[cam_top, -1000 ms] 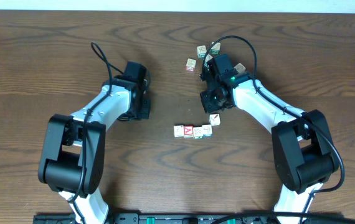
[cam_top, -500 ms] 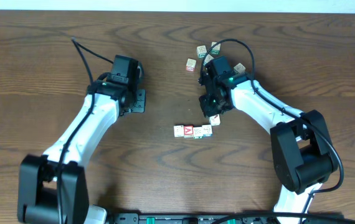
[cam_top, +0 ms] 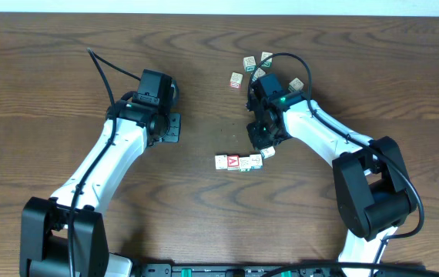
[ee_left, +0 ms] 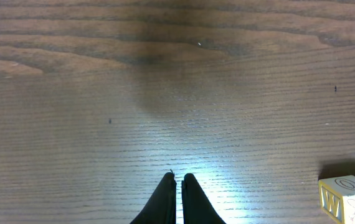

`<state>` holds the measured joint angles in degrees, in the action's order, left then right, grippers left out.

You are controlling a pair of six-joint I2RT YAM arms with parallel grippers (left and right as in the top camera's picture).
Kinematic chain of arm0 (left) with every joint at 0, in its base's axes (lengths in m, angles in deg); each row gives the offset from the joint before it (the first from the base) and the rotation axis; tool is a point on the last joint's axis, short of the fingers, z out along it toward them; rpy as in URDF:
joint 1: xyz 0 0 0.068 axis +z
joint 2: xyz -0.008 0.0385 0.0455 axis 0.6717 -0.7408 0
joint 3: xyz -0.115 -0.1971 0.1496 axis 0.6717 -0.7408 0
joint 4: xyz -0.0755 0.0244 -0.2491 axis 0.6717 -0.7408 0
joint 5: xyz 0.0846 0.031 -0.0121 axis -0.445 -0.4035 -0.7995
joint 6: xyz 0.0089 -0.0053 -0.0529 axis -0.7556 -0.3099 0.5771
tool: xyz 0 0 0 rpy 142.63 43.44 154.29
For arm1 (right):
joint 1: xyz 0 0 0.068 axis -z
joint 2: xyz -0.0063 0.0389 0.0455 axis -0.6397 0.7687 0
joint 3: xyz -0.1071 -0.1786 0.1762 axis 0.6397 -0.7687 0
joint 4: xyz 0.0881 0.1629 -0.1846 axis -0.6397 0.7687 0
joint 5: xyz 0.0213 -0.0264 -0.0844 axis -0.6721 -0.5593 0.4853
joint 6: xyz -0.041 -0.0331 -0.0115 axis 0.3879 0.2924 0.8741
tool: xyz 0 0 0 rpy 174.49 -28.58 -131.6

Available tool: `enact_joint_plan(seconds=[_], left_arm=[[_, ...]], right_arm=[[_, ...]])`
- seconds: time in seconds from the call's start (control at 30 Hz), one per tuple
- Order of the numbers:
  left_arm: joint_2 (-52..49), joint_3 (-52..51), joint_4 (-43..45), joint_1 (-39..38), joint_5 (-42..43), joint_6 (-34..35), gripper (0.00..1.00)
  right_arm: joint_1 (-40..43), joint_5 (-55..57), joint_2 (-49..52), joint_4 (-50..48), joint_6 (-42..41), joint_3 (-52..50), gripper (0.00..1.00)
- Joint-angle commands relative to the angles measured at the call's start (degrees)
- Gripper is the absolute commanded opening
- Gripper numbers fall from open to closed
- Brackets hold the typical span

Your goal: Lift 5 blocks

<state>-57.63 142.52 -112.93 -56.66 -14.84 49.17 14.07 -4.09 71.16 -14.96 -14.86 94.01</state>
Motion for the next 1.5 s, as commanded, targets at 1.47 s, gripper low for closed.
enact_joint_plan(seconds=[1.47], left_arm=[[0.4,-0.3,-0.7,-0.2,-0.5,0.3,0.07]], right_arm=[[-1.6,6.0,0.4,5.9,-1.9,1.0,0.01]])
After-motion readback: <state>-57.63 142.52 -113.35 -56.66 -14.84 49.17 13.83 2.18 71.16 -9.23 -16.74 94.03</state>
